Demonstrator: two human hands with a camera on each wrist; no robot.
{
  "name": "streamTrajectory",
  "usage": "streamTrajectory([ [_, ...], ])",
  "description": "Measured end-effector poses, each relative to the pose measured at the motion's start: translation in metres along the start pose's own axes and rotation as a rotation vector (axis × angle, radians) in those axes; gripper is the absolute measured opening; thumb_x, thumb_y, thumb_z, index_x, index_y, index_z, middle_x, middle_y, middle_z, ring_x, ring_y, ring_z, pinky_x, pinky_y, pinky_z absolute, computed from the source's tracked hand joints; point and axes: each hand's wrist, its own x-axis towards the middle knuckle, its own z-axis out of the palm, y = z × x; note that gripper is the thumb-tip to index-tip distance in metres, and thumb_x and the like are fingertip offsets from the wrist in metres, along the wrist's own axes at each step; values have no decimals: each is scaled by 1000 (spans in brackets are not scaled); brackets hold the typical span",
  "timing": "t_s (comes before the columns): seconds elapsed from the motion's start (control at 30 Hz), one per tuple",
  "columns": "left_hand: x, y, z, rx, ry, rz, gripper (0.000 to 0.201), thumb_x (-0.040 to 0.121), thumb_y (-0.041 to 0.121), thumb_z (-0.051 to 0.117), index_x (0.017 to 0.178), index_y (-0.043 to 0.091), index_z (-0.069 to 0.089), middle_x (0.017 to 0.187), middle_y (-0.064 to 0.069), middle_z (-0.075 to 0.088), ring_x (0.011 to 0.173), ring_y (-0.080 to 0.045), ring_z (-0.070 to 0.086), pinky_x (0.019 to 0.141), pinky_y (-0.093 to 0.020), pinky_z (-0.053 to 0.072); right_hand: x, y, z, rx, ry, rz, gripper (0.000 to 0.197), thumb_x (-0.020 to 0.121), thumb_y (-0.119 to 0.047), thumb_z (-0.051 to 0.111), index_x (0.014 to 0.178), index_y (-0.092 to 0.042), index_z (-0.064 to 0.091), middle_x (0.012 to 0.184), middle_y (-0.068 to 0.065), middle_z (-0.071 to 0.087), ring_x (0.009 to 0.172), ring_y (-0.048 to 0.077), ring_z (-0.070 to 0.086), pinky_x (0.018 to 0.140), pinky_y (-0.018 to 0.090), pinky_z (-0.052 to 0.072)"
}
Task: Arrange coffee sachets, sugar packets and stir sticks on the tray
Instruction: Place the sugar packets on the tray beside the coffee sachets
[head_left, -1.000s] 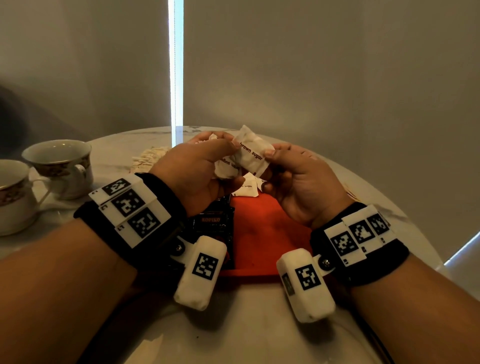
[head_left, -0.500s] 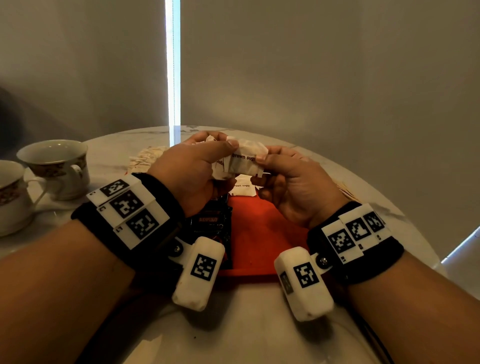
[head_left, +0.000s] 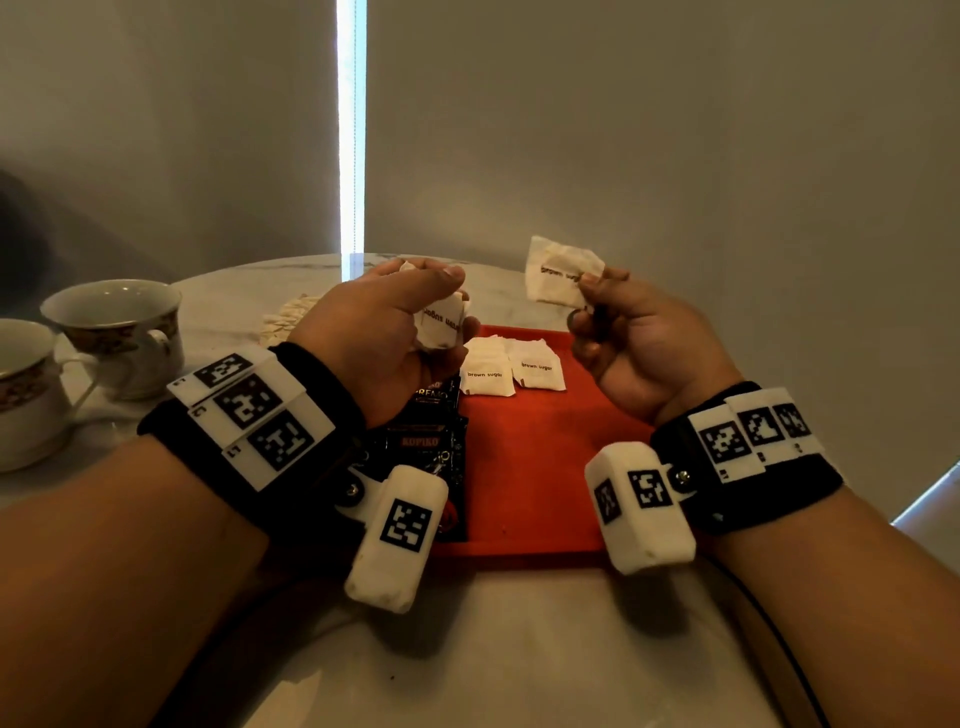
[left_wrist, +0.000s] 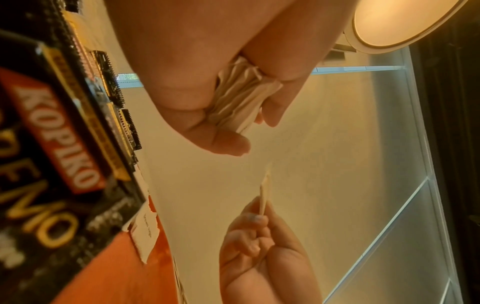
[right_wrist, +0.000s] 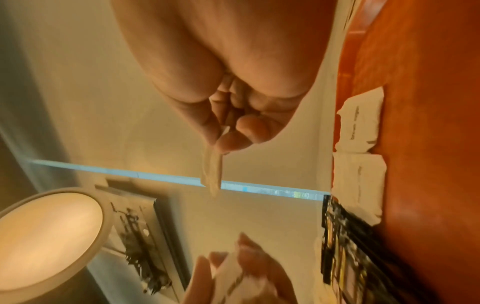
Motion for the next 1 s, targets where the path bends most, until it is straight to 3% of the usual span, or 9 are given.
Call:
streamTrajectory([
  [0.13,0,1,0,-15,4,-14,4,95,19,65,96,19,61,114,-16,59,89,-29,63,52,-28,53,16,6,-18,26,100,102,17,100,-8,52,115,-11,60,83,4,69,55,6,54,46,17,38],
  [0.3,1,2,-1,-27,3,-8,4,95,18,65,96,19,61,113,-16,59,87,-27,64,52,-27,52,27,21,-34,-29,187,284,16,101,-5,46,99,-7,61,74,4,67,56,6,49,44,16,33],
  [0.4,2,2,-2,-37,9,-11,10,93,18,66,101,18,59,113,-16,59,88,-28,64,51,-27,52,32,28,-41,-127,210,380,11,101,-4,48,105,-4,59,87,8,66,54,8,49,38,17,33],
  [0.47,2,3,-2,-45,5,-12,13,92,19,67,102,18,59,112,-15,59,87,-28,65,51,-26,52,32,30,-42,-191,210,409,15,101,-4,49,114,-4,57,91,10,68,52,9,48,37,18,32],
  [0.63,3,4,-1,-50,14,-14,14,94,19,66,104,17,56,111,-15,58,86,-27,64,51,-26,52,27,27,-37,-261,172,452,12,102,-4,47,98,-6,58,69,7,73,52,7,45,40,15,28],
  [0.83,4,6,-2,-51,26,-13,15,96,20,64,106,16,54,110,-14,58,83,-25,65,50,-25,52,26,27,-35,-309,170,484,18,102,-2,45,100,-8,62,67,7,72,57,7,45,42,14,30],
  [1.0,4,5,-2,-48,30,-19,16,95,20,65,107,17,54,111,-14,58,84,-25,65,50,-26,53,28,27,-35,-315,154,498,24,103,-1,44,115,-7,63,88,10,71,56,7,50,38,14,38],
])
